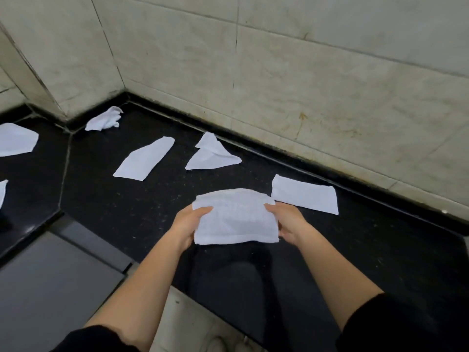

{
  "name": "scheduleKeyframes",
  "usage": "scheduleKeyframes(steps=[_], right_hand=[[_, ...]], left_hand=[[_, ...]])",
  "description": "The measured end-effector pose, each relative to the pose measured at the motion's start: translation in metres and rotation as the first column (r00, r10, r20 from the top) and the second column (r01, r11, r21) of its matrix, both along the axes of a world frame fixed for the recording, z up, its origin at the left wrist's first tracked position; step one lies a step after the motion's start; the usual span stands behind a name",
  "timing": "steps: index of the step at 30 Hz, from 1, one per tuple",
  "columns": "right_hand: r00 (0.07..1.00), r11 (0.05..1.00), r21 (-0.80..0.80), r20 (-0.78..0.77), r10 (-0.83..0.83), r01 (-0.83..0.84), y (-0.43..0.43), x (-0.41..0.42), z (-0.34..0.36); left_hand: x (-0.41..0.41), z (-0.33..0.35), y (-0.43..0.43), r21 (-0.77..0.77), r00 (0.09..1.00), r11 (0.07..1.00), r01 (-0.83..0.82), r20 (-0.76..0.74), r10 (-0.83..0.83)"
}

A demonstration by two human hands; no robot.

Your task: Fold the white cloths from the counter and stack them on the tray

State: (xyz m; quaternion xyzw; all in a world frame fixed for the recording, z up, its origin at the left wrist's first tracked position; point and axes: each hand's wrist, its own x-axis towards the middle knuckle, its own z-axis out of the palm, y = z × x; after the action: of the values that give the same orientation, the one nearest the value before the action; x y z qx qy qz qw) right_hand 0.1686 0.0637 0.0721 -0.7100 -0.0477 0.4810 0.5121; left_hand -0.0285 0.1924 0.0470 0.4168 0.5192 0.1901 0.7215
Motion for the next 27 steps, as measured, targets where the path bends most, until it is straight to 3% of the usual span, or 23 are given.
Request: scheduleKeyframes(steps=[4,7,11,15,17,22,27], right_hand=[[0.998,0.979,-0.196,0.017,0.065,-0.061,-0.031,-0.009,-0.036],[0.99,0.943,-0.307,0.01,0.142,-0.132,-0.053,-0.019,-0.06],[0.967,0.915,-0.353,0.086,0.24,-0.195,-0.067,-0.025,-0.068],[0.897,0.83,-0.429,0.089,0.433,-0.358,-0.076,-0.027,-0.07],[0.888,0.818,-0.436,0.085,0.452,-0.374,-0.081,-0.027,-0.071],[0.931,0.892,-0.358,0.129,0.34,-0.276,-0.096,-0.019,-0.072],[0.926,0.911,-0.248,0.102,0.363,-0.33,-0.102,-0.006,-0.064]], left_hand=[[-0.021,-0.044,-0.03,-0.096,0.973,0.993,-0.062,-0.228,0.038],[-0.031,-0.059,-0.055,-0.007,0.922,0.999,-0.052,-0.385,0.046],[-0.039,-0.062,-0.069,0.105,0.881,0.994,0.033,-0.473,0.02],[-0.049,-0.066,-0.075,0.129,0.837,0.983,0.129,-0.547,-0.038],[-0.052,-0.065,-0.078,0.126,0.834,0.982,0.142,-0.55,-0.05],[-0.06,-0.061,-0.08,0.115,0.877,0.982,0.151,-0.473,-0.079],[-0.068,-0.049,-0.076,0.007,0.928,0.974,0.225,-0.305,-0.212]])
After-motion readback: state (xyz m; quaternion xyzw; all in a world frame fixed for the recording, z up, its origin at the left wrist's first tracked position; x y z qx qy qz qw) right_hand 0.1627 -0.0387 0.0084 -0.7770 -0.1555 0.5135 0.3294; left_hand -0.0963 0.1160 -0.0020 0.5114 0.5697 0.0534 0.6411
